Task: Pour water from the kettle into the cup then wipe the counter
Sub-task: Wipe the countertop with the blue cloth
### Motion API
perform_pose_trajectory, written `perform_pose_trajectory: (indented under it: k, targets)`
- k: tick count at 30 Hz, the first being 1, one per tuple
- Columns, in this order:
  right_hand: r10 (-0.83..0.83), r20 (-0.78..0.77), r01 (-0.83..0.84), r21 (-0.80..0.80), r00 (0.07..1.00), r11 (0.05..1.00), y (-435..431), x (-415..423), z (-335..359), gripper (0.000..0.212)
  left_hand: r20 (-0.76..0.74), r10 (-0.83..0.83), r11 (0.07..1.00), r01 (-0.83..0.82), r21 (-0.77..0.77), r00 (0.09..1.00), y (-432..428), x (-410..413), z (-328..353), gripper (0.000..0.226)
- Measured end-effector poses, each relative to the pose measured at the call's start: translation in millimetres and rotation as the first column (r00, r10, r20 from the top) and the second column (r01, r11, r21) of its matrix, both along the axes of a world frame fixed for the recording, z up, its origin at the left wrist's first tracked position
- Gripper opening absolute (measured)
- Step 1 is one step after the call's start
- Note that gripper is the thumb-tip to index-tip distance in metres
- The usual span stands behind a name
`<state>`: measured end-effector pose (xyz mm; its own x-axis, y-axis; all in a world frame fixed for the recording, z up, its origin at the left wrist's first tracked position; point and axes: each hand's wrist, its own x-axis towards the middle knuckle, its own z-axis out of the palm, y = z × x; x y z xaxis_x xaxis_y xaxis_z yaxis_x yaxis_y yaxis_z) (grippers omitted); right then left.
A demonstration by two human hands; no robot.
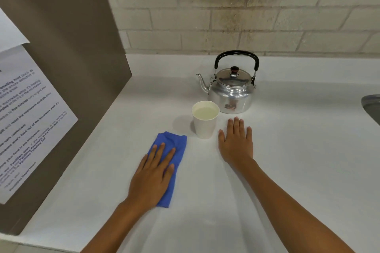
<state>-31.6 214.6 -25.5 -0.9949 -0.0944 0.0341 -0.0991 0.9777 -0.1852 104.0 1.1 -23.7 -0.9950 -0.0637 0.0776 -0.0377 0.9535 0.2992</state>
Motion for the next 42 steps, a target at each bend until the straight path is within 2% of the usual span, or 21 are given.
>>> perform_pose_trajectory:
  k: [3, 5, 9, 11, 13, 15, 17, 20, 22, 25, 27, 30, 32, 34, 36, 37, 40, 42]
  targets:
    - [-0.002, 0.002, 0.002, 0.004, 1.000, 1.000, -1, 1, 1, 0.060, 0.063, 0.163, 0.987, -0.161, -0.028, 0.985, -16, -15, 10, 0.053]
    - [-0.006, 0.004, 0.006, 0.006, 1.000, 1.000, 0, 0, 0, 0.060, 0.069, 0.190, 0.979, -0.184, -0.087, 0.979, 1, -20, 9, 0.053]
    - [-0.006, 0.010, 0.006, -0.006, 1.000, 1.000, 1, -1, 0, 0.060, 0.074, 0.128, 0.988, -0.120, -0.101, 0.989, 53, -3, 2, 0.054]
    - [-0.001, 0.036, 0.002, -0.038, 0.999, 0.999, 1, -1, 2, 0.060, 0.024, 0.089, 0.986, -0.084, -0.147, 0.996, 82, 7, 3, 0.056]
    - [-0.006, 0.056, 0.009, -0.069, 0.998, 0.998, 4, 0, 8, 0.060, 0.021, 0.008, 0.988, -0.005, -0.155, 1.000, 107, 11, 4, 0.054]
    - [-0.036, 0.038, 0.039, -0.092, 0.999, 0.995, 9, 4, 19, 0.059, 0.118, -0.075, 0.990, 0.088, -0.107, 0.990, 122, 10, 8, 0.054]
    - [-0.096, -0.019, 0.092, -0.152, 0.995, 0.984, 14, 15, 33, 0.057, 0.141, -0.120, 0.991, 0.127, -0.042, 0.983, 118, 8, 12, 0.055]
    - [-0.127, -0.090, 0.098, -0.274, 0.988, 0.957, 10, 50, 49, 0.054, 0.052, -0.102, 0.978, 0.090, 0.190, 0.993, 81, 3, 16, 0.053]
    - [-0.039, -0.084, 0.013, -0.293, 0.996, 0.956, -8, 83, 48, 0.054, -0.007, -0.032, 0.974, 0.033, 0.225, 0.999, 43, -9, 21, 0.052]
    - [0.084, 0.023, -0.076, -0.236, 0.996, 0.969, -45, 123, 34, 0.061, 0.062, 0.055, 0.992, -0.062, 0.113, 0.997, 0, -28, 22, 0.051]
    - [0.067, 0.068, -0.059, -0.125, 0.995, 0.990, -62, 133, 24, 0.064, 0.096, 0.064, 0.997, -0.068, 0.039, 0.993, -6, -32, 15, 0.051]
    - [0.007, 0.035, -0.008, 0.019, 0.999, 1.000, -75, 141, 20, 0.076, 0.079, 0.057, 0.998, -0.055, -0.023, 0.995, -4, -32, 6, 0.051]
    - [0.027, 0.005, -0.028, 0.067, 1.000, 0.997, -77, 150, 24, 0.081, 0.062, 0.056, 0.998, -0.053, -0.044, 0.997, -7, -32, 4, 0.051]
    - [0.094, 0.020, -0.094, 0.029, 0.995, 0.995, -63, 159, 24, 0.075, 0.052, 0.054, 0.997, -0.051, -0.053, 0.997, -10, -31, 2, 0.051]
    - [0.150, 0.018, -0.151, 0.062, 0.989, 0.987, -32, 158, 24, 0.065, 0.031, 0.048, 0.997, -0.046, -0.070, 0.998, -10, -30, 1, 0.051]
    - [0.129, 0.004, -0.129, 0.068, 0.992, 0.989, -12, 152, 24, 0.062, 0.023, 0.043, 0.996, -0.041, -0.083, 0.999, -9, -30, 1, 0.051]
    - [-0.069, 0.019, 0.066, 0.100, 0.997, 0.993, 29, 117, 26, 0.072, 0.025, 0.041, 0.997, -0.040, -0.072, 0.999, -6, -31, 4, 0.051]
    - [-0.169, 0.037, 0.167, 0.063, 0.985, 0.984, 20, 104, 31, 0.060, 0.024, 0.042, 0.997, -0.041, -0.070, 0.999, -5, -30, 4, 0.051]
